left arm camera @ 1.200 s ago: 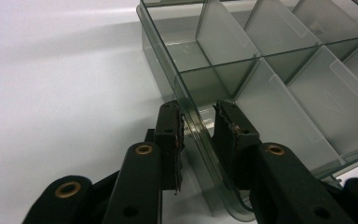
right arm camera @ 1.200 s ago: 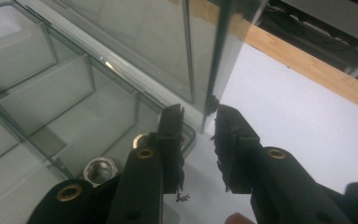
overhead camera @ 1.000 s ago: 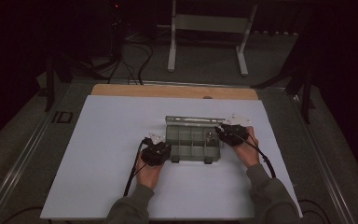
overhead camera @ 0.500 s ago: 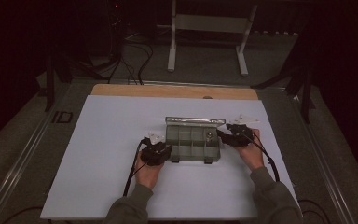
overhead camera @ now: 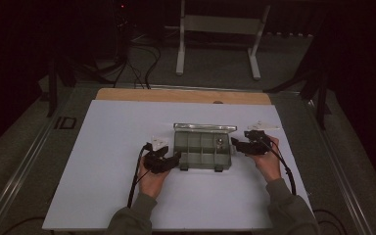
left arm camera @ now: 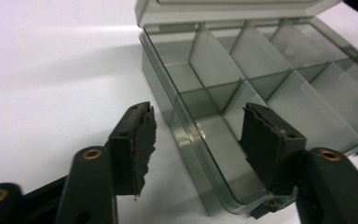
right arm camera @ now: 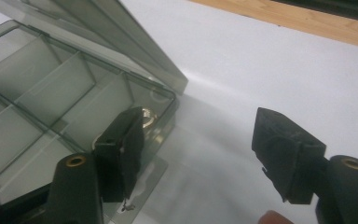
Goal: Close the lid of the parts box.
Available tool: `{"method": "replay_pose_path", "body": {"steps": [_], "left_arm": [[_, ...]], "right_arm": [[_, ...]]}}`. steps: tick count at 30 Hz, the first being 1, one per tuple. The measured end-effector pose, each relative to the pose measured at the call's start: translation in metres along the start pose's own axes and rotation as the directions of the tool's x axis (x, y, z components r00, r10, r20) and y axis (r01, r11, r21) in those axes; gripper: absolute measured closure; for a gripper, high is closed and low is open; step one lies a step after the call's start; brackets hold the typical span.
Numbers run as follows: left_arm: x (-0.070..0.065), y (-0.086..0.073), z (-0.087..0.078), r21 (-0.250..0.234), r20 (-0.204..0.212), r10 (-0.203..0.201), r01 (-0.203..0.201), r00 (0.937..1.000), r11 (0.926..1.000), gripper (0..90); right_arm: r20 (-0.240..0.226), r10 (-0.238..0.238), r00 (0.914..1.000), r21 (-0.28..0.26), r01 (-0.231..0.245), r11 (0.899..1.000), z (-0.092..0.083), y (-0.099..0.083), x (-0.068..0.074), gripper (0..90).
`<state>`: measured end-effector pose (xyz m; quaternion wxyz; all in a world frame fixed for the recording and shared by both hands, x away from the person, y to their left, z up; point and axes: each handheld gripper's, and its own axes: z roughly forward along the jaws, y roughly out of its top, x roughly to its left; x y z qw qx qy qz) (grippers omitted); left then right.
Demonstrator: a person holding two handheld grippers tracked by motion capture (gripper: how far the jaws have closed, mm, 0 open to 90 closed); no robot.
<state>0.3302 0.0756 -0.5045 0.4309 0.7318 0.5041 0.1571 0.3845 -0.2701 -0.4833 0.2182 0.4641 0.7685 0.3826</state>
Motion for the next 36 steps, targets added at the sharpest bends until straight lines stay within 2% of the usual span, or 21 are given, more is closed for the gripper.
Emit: {"method": "replay_pose_path", "body": {"steps": [8,14,20,23,30,31,32,36], "left_arm": [[0.012,0.015,-0.017,-0.056,0.007,-0.013,0.014,0.9999,0.9984,34.4],[0.019,0.032,-0.030,-0.092,0.006,-0.006,0.007,1.0000,0.9957,35.2],[0.020,0.048,-0.039,-0.123,0.012,0.020,-0.018,0.9997,0.9923,37.4],[0.021,0.057,-0.044,-0.145,0.015,0.030,-0.027,0.9994,0.9890,43.0],[0.024,0.074,-0.051,-0.185,0.036,0.013,-0.006,0.9993,0.9827,61.2],[0.022,0.080,-0.051,-0.193,0.036,0.016,-0.009,0.9992,0.9811,61.2],[0.020,0.082,-0.051,-0.198,0.037,0.020,-0.012,0.9991,0.9801,65.4],[0.011,0.091,-0.046,-0.190,0.039,0.051,-0.043,0.9980,0.9808,73.2]], "right_arm": [[0.035,0.047,0.9983,-0.017,-0.046,0.999,-0.009,0.004,-0.007,34.3],[0.027,0.087,0.9958,-0.047,-0.086,0.995,-0.017,0.010,-0.011,36.3],[0.006,0.085,0.9964,-0.074,-0.084,0.994,-0.025,0.023,-0.009,38.0],[0.002,0.080,0.9968,-0.082,-0.080,0.993,-0.028,0.031,-0.008,39.1],[-0.035,0.081,0.9961,-0.111,-0.084,0.990,-0.036,0.045,-0.005,43.4],[-0.040,0.079,0.9961,-0.112,-0.083,0.990,-0.037,0.046,-0.004,44.4],[-0.052,0.080,0.9954,-0.118,-0.086,0.989,-0.038,0.049,-0.001,46.9],[-0.079,0.085,0.9933,-0.122,-0.094,0.988,-0.038,0.053,0.004,52.5]]}}
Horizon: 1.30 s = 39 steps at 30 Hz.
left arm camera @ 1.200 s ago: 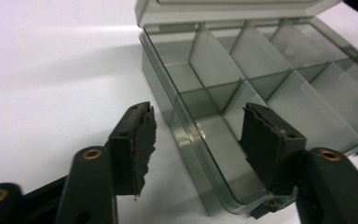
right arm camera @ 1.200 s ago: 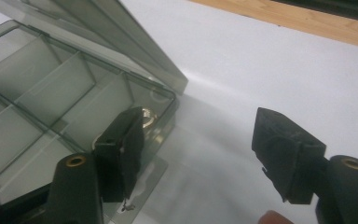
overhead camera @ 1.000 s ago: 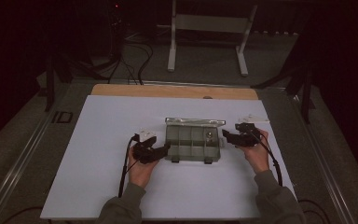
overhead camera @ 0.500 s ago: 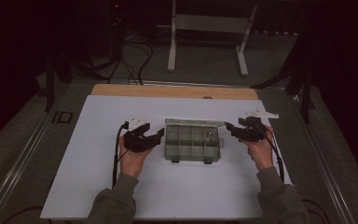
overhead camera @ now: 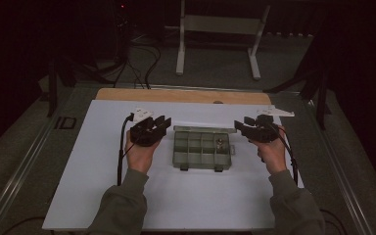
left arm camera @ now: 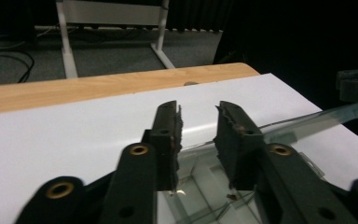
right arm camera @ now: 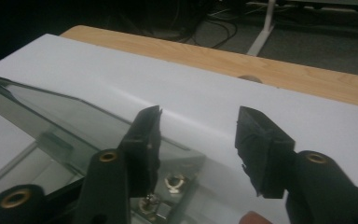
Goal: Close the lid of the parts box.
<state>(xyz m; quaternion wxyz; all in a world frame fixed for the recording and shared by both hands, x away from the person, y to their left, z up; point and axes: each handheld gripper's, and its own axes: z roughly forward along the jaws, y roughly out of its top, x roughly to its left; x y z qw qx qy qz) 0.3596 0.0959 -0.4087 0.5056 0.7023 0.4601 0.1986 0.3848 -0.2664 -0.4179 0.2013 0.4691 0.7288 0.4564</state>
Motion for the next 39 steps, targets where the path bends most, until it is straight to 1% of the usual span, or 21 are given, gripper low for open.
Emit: {"method": "replay_pose_path", "body": {"steps": [3,7,11,14,20,24,27,30,34,37,39], "left_arm": [[-0.006,0.002,0.007,0.003,0.013,0.012,-0.012,0.9998,0.9999,78.8],[-0.012,0.002,0.014,0.018,0.023,0.034,-0.035,0.9992,0.9992,89.5],[-0.016,0.003,0.017,0.027,0.027,0.053,-0.054,0.9982,0.9982,90.0],[-0.019,0.003,0.019,0.036,0.029,0.068,-0.069,0.9972,0.9969,90.0],[-0.023,0.001,0.021,0.055,0.033,0.095,-0.096,0.9950,0.9938,90.0],[-0.024,-0.001,0.021,0.073,0.033,0.122,-0.124,0.9921,0.9896,90.0],[-0.026,-0.003,0.020,0.077,0.036,0.128,-0.131,0.9911,0.9884,90.0],[-0.028,-0.008,0.021,0.090,0.042,0.147,-0.150,0.9883,0.9846,90.0],[-0.031,-0.015,0.021,0.104,0.051,0.161,-0.166,0.9856,0.9807,90.0],[-0.032,-0.022,0.020,0.114,0.058,0.161,-0.167,0.9852,0.9793,90.0],[-0.031,-0.027,0.020,0.116,0.064,0.152,-0.159,0.9863,0.9804,90.0]], "right_arm": [[-0.016,0.000,0.9999,-0.005,0.000,1.000,0.000,0.002,0.004,59.4],[-0.029,-0.004,0.9996,-0.011,0.004,1.000,0.000,0.004,0.009,69.0],[-0.036,-0.019,0.9992,-0.014,0.019,1.000,-0.001,0.004,0.015,82.6],[-0.044,-0.036,0.9984,-0.006,0.036,0.999,0.000,0.003,0.020,88.5],[-0.053,-0.057,0.9970,0.006,0.058,0.998,0.002,0.001,0.027,89.4],[-0.063,-0.062,0.9961,0.006,0.063,0.998,0.001,0.000,0.030,89.4],[-0.070,-0.071,0.9950,0.011,0.072,0.997,0.000,-0.001,0.033,89.4],[-0.078,-0.076,0.9941,0.015,0.077,0.997,-0.002,-0.004,0.036,89.3],[-0.085,-0.080,0.9932,0.022,0.082,0.996,-0.003,-0.010,0.038,89.3],[-0.088,-0.077,0.9932,0.028,0.080,0.996,-0.005,-0.015,0.039,89.3],[-0.090,-0.079,0.9928,0.032,0.082,0.996,-0.006,-0.018,0.039,89.3]]}}
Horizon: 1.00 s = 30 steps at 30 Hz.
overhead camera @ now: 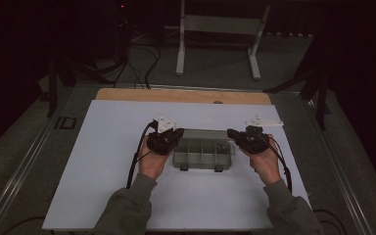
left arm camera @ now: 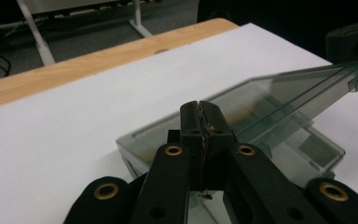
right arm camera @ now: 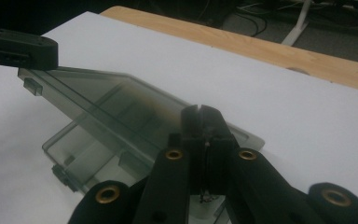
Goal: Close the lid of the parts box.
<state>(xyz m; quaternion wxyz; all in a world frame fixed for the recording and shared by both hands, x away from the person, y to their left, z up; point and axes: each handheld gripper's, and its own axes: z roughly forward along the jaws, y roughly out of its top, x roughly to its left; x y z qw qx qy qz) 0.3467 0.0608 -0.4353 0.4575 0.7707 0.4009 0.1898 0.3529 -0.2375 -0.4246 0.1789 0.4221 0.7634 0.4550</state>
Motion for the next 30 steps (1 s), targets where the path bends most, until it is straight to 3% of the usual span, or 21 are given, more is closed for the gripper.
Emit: {"method": "replay_pose_path", "body": {"steps": [13,21,30], "left_arm": [[-0.004,-0.028,-0.001,0.006,0.021,-0.043,0.043,0.9989,0.9991,89.7],[-0.007,-0.043,0.001,0.029,0.020,-0.038,0.038,0.9991,0.9989,89.9],[-0.008,-0.060,0.005,0.059,0.018,-0.042,0.041,0.9989,0.9974,90.0]], "right_arm": [[-0.032,-0.022,0.9992,0.018,0.023,1.000,-0.004,-0.023,0.014,89.3],[-0.043,-0.053,0.9977,0.051,0.055,0.997,-0.002,-0.044,0.021,89.3],[-0.026,-0.114,0.9932,0.111,0.116,0.987,0.004,-0.062,0.030,89.3]]}}
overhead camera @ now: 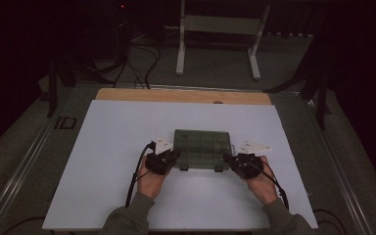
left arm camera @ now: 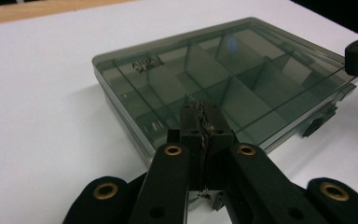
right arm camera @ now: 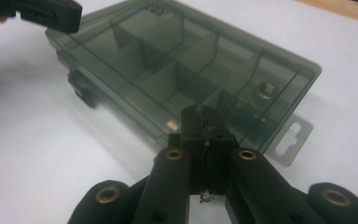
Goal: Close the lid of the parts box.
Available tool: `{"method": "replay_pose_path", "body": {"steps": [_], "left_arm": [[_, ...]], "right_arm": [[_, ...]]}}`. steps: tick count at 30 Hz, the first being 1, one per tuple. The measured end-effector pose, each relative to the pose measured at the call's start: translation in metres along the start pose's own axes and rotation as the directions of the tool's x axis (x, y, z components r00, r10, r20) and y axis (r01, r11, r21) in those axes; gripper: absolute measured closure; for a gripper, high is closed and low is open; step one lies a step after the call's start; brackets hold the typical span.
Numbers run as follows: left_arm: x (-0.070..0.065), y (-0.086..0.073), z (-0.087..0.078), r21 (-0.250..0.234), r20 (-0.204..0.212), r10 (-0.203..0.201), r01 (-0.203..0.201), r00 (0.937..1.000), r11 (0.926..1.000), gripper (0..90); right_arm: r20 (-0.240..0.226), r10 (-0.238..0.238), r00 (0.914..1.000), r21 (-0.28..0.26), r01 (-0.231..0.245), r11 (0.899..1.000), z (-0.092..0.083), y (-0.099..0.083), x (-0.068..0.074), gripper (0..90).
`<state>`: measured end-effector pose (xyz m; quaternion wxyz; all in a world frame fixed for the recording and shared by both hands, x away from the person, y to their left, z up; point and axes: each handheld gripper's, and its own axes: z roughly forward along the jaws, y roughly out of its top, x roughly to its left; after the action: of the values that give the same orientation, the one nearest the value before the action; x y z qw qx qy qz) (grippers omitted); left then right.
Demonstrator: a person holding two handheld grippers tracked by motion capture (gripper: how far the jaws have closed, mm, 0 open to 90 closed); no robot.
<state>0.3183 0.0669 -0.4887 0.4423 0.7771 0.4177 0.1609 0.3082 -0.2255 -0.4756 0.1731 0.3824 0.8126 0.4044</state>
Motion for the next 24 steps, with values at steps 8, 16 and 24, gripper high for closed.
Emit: {"method": "replay_pose_path", "body": {"steps": [8,16,24], "left_arm": [[-0.002,-0.007,0.002,0.015,-0.001,0.010,-0.010,1.0000,0.9998,90.0],[-0.003,-0.008,0.003,0.016,-0.002,0.008,-0.008,1.0000,0.9998,90.0],[-0.004,-0.008,0.003,0.016,-0.003,0.004,-0.004,1.0000,0.9999,89.9]], "right_arm": [[0.002,0.006,1.0000,0.024,-0.006,1.000,0.003,-0.009,0.002,89.7],[0.020,-0.020,0.9996,0.060,0.019,0.998,-0.002,-0.018,0.006,89.6],[0.029,-0.018,0.9994,0.074,0.016,0.997,-0.001,-0.023,0.004,89.7]]}}
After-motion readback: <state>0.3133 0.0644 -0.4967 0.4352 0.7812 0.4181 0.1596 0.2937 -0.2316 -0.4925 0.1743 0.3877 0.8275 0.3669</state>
